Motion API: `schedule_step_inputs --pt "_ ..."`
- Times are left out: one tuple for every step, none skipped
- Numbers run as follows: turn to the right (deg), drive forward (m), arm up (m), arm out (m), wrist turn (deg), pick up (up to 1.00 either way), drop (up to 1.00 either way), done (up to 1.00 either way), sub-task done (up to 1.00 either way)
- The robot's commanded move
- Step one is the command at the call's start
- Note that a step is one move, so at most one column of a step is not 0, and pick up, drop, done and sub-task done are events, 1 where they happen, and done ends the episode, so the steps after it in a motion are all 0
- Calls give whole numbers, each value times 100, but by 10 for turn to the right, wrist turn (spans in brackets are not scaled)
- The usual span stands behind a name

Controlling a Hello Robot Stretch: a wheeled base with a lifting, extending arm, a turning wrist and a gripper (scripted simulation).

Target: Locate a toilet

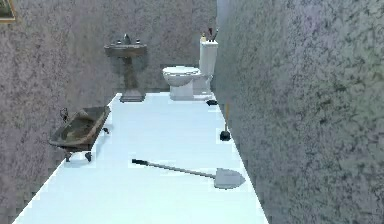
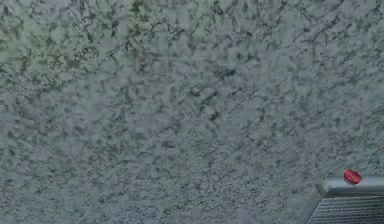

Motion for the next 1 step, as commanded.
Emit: schedule_step_inputs --pt "180 0 0 0 0 0 0 0 0"
